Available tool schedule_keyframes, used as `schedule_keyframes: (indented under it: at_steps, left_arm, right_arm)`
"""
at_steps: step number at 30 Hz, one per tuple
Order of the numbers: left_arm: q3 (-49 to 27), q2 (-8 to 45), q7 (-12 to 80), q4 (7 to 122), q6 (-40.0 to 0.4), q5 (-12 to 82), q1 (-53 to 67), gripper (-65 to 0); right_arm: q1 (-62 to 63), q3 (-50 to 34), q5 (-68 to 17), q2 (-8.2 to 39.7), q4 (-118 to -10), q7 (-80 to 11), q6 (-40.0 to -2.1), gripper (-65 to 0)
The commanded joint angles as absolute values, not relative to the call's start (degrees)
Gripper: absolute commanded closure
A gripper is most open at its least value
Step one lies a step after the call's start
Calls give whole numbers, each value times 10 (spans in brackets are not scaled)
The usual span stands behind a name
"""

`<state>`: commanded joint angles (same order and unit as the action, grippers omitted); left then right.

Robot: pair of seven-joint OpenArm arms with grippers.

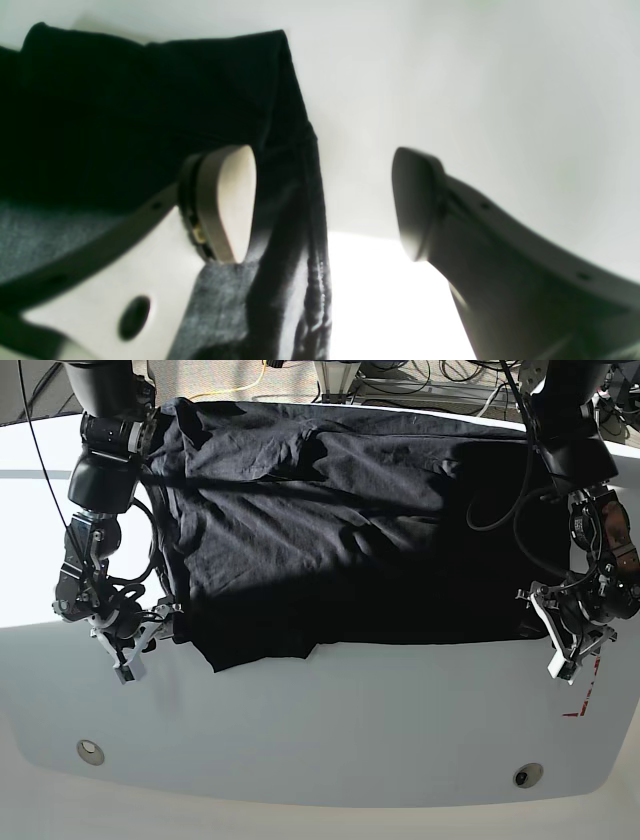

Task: Layout the t-shirt on the table in an organized manner, then fold the t-shirt properly
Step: 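Release the corners and move both grippers along the sides to the hem, then grasp the hem corners of the shirt with both grippers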

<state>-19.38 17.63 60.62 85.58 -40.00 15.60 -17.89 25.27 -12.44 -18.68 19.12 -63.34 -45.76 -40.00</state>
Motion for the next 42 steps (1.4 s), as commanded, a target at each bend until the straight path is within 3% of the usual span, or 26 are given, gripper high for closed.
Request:
schedule_keyframes:
  at_steps: [18, 42]
  left_arm:
    - [-195, 176, 606, 856, -400, 156, -177, -393]
    - [-195, 176, 606, 856, -400, 158, -160, -393]
  right_arm:
    - [240, -114, -181, 145, -605, -438, -400, -417]
    - [243, -115, -181, 196, -562, -381, -400, -415]
